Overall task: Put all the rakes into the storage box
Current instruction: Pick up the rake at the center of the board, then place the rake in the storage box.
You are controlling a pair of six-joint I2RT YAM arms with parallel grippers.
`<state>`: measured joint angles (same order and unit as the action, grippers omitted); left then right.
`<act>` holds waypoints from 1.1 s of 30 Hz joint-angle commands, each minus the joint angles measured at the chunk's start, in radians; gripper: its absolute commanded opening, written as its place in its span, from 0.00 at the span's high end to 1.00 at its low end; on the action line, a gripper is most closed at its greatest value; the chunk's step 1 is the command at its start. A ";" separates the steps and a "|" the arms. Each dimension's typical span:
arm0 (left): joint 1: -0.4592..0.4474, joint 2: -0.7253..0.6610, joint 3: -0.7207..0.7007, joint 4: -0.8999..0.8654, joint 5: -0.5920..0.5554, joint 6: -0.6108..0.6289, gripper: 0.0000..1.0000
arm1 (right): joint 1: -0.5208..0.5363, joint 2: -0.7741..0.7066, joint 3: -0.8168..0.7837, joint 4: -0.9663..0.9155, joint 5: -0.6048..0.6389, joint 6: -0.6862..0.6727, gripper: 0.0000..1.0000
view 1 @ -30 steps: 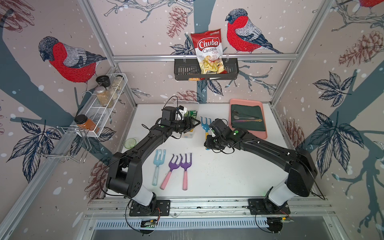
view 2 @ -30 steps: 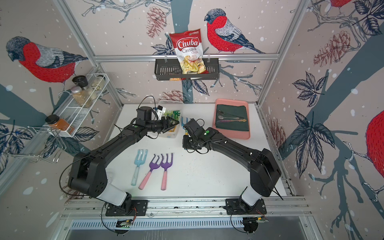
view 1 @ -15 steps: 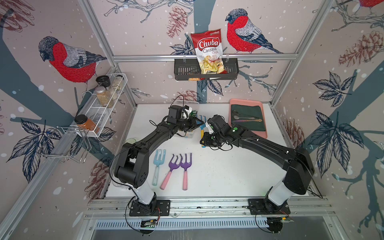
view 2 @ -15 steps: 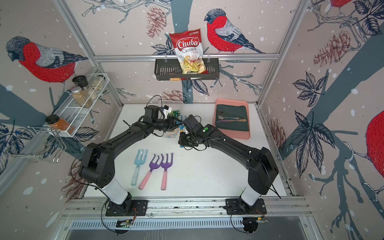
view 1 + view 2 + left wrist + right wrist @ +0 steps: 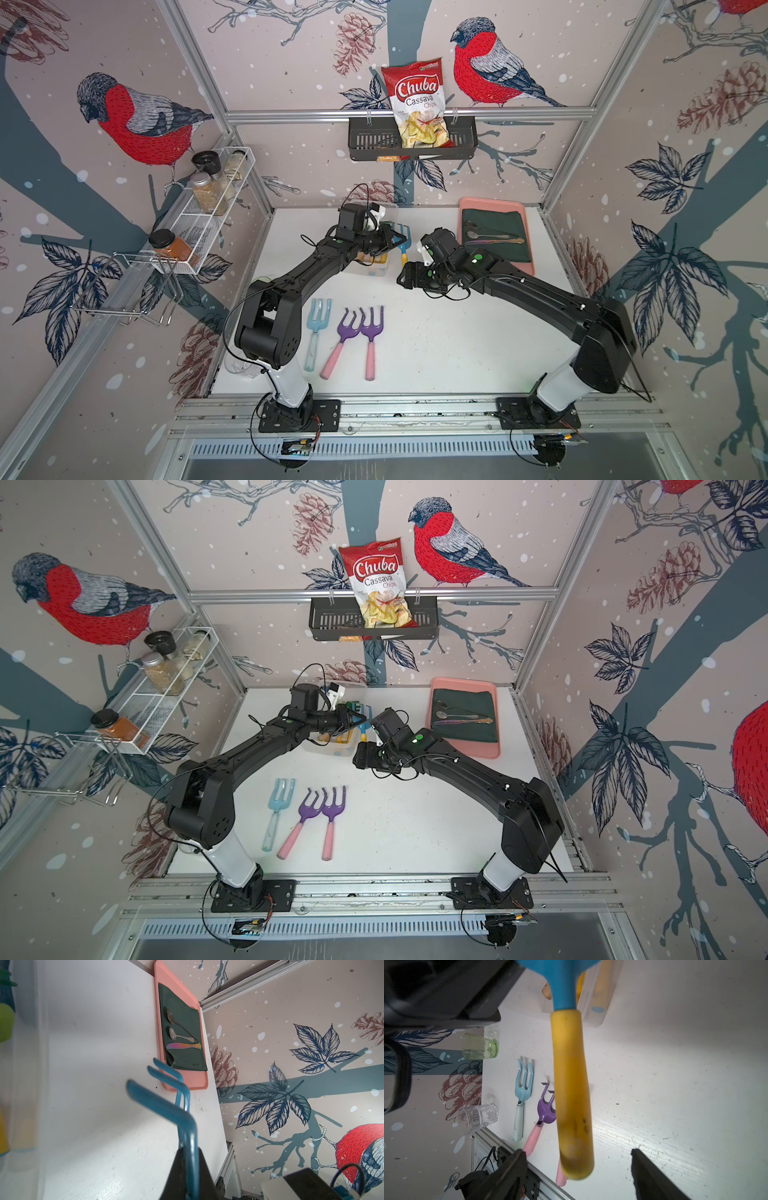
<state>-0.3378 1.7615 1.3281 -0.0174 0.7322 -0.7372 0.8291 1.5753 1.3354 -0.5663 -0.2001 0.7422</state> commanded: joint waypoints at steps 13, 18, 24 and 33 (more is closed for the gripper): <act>0.199 0.458 0.702 -0.557 0.023 0.410 0.98 | -0.098 -0.170 -0.214 0.062 -0.027 0.031 0.16; 0.210 0.623 0.907 -0.695 0.024 0.471 0.97 | -0.119 -0.157 -0.222 0.068 -0.038 0.013 0.16; 0.223 0.682 0.917 -0.705 -0.013 0.495 0.96 | -0.131 -0.131 -0.227 0.082 -0.057 0.000 0.16; 0.227 0.737 0.912 -0.691 -0.014 0.499 0.93 | -0.128 -0.093 -0.236 0.118 -0.081 0.006 0.16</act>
<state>-0.1123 2.4809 2.2444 -0.6846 0.7395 -0.2554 0.6983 1.4773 1.1011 -0.4835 -0.2665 0.7574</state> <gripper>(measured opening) 0.105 0.838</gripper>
